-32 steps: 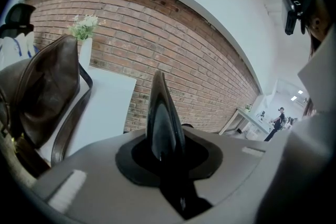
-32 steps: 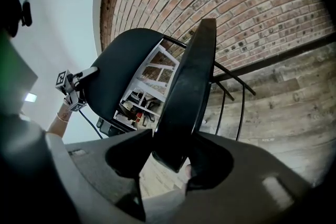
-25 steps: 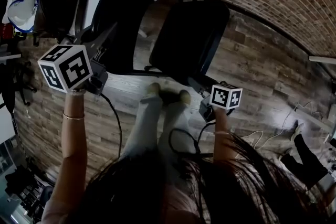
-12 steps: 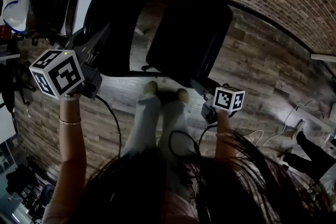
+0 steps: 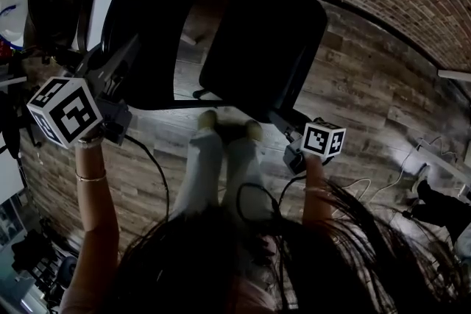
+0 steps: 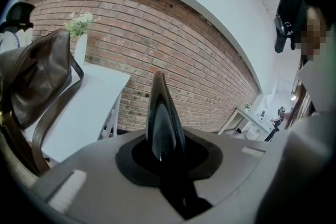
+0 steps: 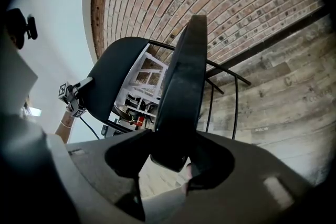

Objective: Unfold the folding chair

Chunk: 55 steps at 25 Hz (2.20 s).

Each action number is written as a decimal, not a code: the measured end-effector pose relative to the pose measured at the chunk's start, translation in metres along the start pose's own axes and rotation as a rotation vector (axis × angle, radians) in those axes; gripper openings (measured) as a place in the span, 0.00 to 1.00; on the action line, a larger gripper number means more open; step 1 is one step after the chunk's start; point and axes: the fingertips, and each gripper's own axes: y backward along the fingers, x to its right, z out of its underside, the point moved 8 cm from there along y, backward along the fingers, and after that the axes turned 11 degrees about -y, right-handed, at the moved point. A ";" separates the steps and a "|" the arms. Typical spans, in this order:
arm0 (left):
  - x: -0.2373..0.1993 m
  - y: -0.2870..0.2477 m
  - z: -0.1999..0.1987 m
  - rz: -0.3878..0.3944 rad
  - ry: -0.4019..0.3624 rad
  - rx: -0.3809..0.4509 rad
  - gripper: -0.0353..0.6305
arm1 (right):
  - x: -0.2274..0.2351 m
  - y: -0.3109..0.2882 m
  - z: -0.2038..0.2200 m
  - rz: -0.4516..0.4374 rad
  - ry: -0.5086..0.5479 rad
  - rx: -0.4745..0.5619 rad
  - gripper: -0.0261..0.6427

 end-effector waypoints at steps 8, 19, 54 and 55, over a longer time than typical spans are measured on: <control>0.005 -0.006 0.003 0.002 0.004 0.000 0.16 | 0.020 0.008 -0.001 -0.013 -0.020 -0.002 0.34; 0.020 -0.020 0.012 0.006 0.004 0.002 0.16 | 0.057 0.022 -0.002 -0.030 -0.046 0.011 0.35; 0.033 -0.047 0.028 0.085 0.072 0.017 0.16 | 0.129 0.037 -0.007 -0.073 -0.130 -0.028 0.37; 0.035 -0.047 0.029 0.085 0.074 0.017 0.16 | 0.132 0.038 -0.007 -0.075 -0.133 -0.032 0.36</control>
